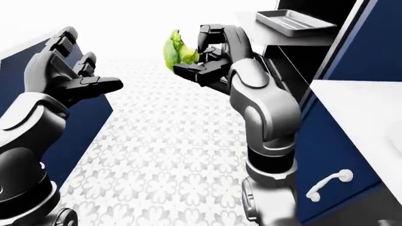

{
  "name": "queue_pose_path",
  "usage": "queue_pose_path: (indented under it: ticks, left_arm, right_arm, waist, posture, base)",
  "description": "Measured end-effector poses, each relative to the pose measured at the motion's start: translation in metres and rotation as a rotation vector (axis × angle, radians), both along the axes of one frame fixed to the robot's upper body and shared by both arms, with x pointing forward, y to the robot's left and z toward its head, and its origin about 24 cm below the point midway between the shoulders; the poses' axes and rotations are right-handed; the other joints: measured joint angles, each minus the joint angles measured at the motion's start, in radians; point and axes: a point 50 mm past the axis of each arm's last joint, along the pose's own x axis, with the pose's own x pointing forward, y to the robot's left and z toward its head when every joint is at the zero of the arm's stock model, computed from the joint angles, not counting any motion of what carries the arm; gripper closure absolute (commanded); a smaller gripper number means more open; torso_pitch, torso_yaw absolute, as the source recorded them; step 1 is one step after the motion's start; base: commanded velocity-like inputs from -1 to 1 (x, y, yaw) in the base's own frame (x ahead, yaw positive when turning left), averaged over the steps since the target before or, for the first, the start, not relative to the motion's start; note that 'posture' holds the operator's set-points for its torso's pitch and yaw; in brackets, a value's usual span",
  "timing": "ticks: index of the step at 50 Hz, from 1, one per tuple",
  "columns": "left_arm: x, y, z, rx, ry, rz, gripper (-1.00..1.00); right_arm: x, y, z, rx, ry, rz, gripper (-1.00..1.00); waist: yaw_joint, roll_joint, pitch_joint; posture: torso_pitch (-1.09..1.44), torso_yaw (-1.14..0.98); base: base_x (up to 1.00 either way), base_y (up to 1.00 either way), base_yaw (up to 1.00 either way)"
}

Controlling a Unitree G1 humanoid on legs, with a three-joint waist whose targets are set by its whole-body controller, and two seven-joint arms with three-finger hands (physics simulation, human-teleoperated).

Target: Place the broccoli on the top rack of the oven.

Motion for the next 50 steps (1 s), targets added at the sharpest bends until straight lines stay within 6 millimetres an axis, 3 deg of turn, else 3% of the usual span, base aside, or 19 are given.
queue_pose_path:
  ticks: [3, 5, 10, 14, 15, 17, 19, 21, 23, 27, 29, 36, 40, 44, 46, 50]
  left_arm:
    - [0.0, -0.005, 0.001, 0.006, -0.001, -0.027, -1.0]
    - [-0.001, -0.007, 0.002, 0.008, -0.008, -0.041, -1.0]
    - [0.0, -0.011, -0.002, 0.008, 0.012, -0.063, -1.0]
    - [0.001, -0.01, -0.002, 0.005, 0.011, -0.059, -1.0]
    - [0.001, -0.009, -0.004, 0.003, 0.019, -0.054, -1.0]
    - [0.002, -0.007, -0.009, 0.002, 0.033, -0.038, -1.0]
    - [0.001, -0.006, -0.004, 0.003, 0.007, -0.029, -1.0]
    - [0.003, -0.008, 0.004, 0.004, -0.02, -0.03, -1.0]
    - [0.013, -0.014, 0.005, 0.018, -0.002, -0.048, -1.0]
    - [0.044, -0.016, -0.002, 0.057, 0.098, -0.035, -1.0]
    - [0.052, -0.013, 0.0, 0.07, 0.106, -0.011, -1.0]
    - [0.063, -0.017, 0.036, 0.097, 0.035, -0.009, -1.0]
    - [0.076, -0.022, 0.041, 0.102, 0.078, -0.019, -1.0]
    - [0.078, -0.021, 0.055, 0.108, 0.04, -0.006, -1.0]
    - [0.078, -0.023, 0.06, 0.108, 0.026, -0.009, -1.0]
    - [0.082, -0.033, 0.059, 0.116, 0.035, -0.051, -1.0]
  right_arm:
    - [-0.001, -0.005, 0.005, 0.018, -0.021, -0.018, 1.0]
    - [-0.003, -0.007, 0.009, 0.029, -0.041, -0.028, 1.0]
    - [0.0, -0.015, 0.008, 0.03, -0.026, -0.069, 1.0]
    - [0.003, -0.018, 0.004, 0.017, 0.001, -0.094, 1.0]
    - [0.004, -0.018, 0.001, 0.014, 0.015, -0.093, 1.0]
    - [0.004, -0.015, 0.0, 0.008, 0.023, -0.081, 1.0]
    - [0.0, -0.014, 0.013, 0.013, -0.036, -0.069, 1.0]
    - [-0.004, -0.016, 0.025, 0.022, -0.096, -0.069, 1.0]
    - [-0.003, -0.025, 0.026, 0.03, -0.099, -0.096, 1.0]
    - [0.01, -0.037, 0.013, 0.018, -0.008, -0.153, 1.0]
    - [0.014, -0.04, 0.011, 0.015, 0.015, -0.163, 1.0]
    - [0.016, -0.042, 0.035, 0.026, -0.055, -0.16, 1.0]
    - [0.027, -0.046, 0.036, 0.029, -0.027, -0.166, 1.0]
    - [0.026, -0.046, 0.045, 0.025, -0.063, -0.165, 1.0]
    - [0.026, -0.047, 0.049, 0.024, -0.077, -0.165, 1.0]
    - [0.029, -0.059, 0.048, 0.024, -0.057, -0.21, 1.0]
  waist:
    - [-0.005, -0.032, 0.007]
    - [0.001, -0.061, -0.004]
    - [-0.008, -0.024, -0.009]
    - [-0.006, -0.013, -0.013]
    - [-0.003, -0.005, -0.007]
    - [0.001, 0.017, -0.019]
    - [-0.002, -0.001, -0.024]
    - [0.005, -0.046, -0.015]
    - [-0.004, -0.034, 0.0]
    - [-0.013, -0.001, -0.001]
    - [-0.016, -0.006, 0.003]
    - [-0.016, -0.024, -0.018]
    - [-0.006, -0.033, -0.04]
    - [0.005, -0.053, -0.035]
    - [0.005, -0.077, -0.034]
    - [-0.008, -0.076, -0.028]
  posture:
    - [0.0, 0.0]
    - [0.0, 0.0]
    - [0.0, 0.0]
    - [0.0, 0.0]
    - [0.0, 0.0]
    - [0.0, 0.0]
    - [0.0, 0.0]
    - [0.0, 0.0]
    - [0.0, 0.0]
    - [0.0, 0.0]
    - [0.0, 0.0]
    - [0.0, 0.0]
    - [0.0, 0.0]
    - [0.0, 0.0]
    - [0.0, 0.0]
    - [0.0, 0.0]
  base:
    - [0.0, 0.0, 0.0]
    - [0.0, 0.0, 0.0]
    - [0.0, 0.0, 0.0]
    - [0.13, -0.33, 0.0]
    - [0.32, -0.63, 0.0]
    - [0.16, -0.3, 0.0]
    - [0.0, 0.0, 0.0]
    - [0.0, 0.0, 0.0]
    - [0.0, 0.0, 0.0]
    - [0.02, 0.0, 0.0]
    - [0.02, 0.0, 0.0]
    - [0.01, -0.01, 0.0]
    - [0.12, -0.1, 0.0]
    - [0.17, -0.14, 0.0]
    - [0.16, -0.15, 0.0]
    - [0.16, -0.14, 0.0]
